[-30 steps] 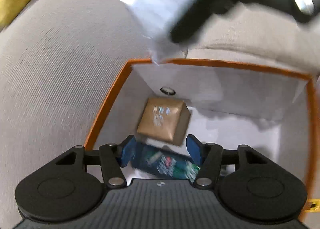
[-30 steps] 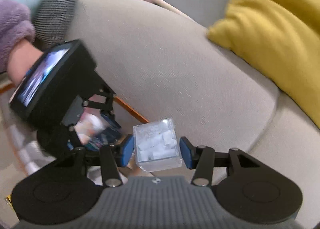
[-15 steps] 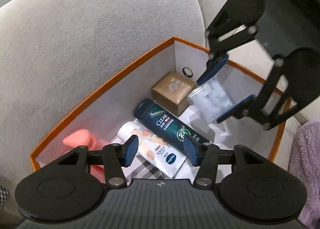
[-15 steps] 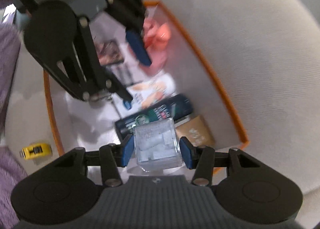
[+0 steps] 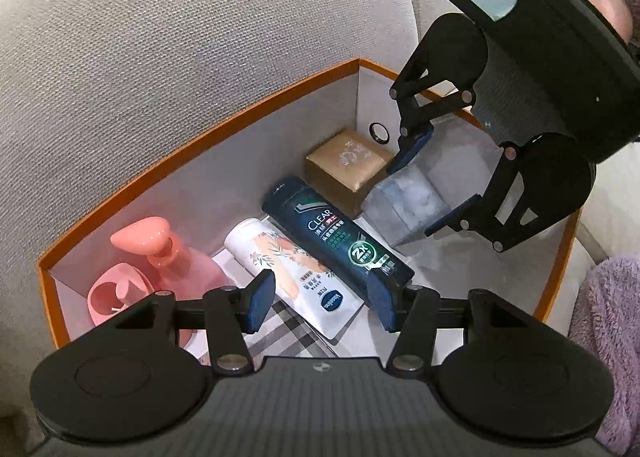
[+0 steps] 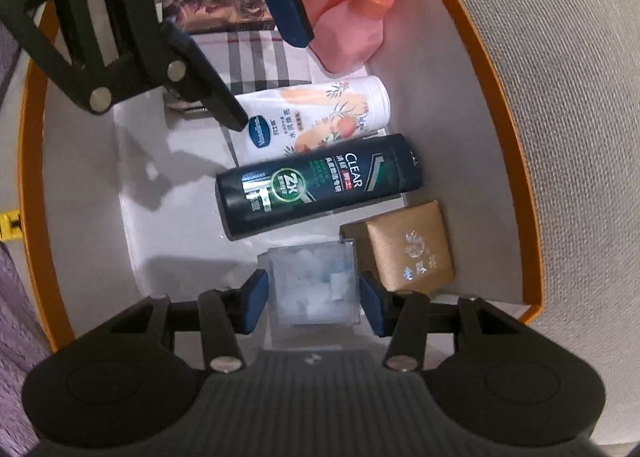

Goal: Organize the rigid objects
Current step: 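Withdraw both grippers and move them down toward the tape measure and blue card pack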

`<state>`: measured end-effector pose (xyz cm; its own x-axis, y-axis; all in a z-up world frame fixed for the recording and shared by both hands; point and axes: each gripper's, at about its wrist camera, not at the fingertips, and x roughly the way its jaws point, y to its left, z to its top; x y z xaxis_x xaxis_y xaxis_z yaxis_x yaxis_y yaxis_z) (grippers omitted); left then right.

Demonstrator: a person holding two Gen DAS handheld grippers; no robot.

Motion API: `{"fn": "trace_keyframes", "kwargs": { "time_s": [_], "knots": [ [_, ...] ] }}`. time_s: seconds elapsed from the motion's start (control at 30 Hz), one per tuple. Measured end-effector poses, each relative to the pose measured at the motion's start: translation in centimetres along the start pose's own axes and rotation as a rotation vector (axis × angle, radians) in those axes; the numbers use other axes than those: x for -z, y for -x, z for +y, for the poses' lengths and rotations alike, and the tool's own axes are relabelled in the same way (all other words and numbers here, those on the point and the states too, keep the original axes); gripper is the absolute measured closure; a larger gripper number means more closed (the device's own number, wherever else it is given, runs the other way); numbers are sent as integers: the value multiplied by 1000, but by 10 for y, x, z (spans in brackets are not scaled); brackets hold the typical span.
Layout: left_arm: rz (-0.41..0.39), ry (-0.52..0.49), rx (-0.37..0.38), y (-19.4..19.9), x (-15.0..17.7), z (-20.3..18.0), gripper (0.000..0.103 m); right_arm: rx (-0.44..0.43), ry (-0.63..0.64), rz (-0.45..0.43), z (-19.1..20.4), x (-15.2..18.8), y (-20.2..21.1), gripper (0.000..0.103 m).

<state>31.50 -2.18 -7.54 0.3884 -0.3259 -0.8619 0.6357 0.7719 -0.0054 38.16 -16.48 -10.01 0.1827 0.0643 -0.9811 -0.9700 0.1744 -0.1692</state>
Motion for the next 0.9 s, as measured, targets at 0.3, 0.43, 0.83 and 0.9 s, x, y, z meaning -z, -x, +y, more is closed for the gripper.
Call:
{"fn": "trace_keyframes", "kwargs": {
  "time_s": [0.3, 0.43, 0.83, 0.9],
  "knots": [
    [-87, 29, -24, 59, 6, -13, 40, 58, -66, -74, 5, 1, 48, 50],
    [-160, 80, -22, 104, 19, -28, 40, 122, -196, -209, 18, 8, 92, 50],
    [-223, 343, 11, 141, 119, -104, 40, 197, -748, -544, 155, 57, 135, 56],
    [-225, 387, -2, 131, 136, -117, 40, 211, -857, -526, 181, 64, 116, 61]
  ]
}}
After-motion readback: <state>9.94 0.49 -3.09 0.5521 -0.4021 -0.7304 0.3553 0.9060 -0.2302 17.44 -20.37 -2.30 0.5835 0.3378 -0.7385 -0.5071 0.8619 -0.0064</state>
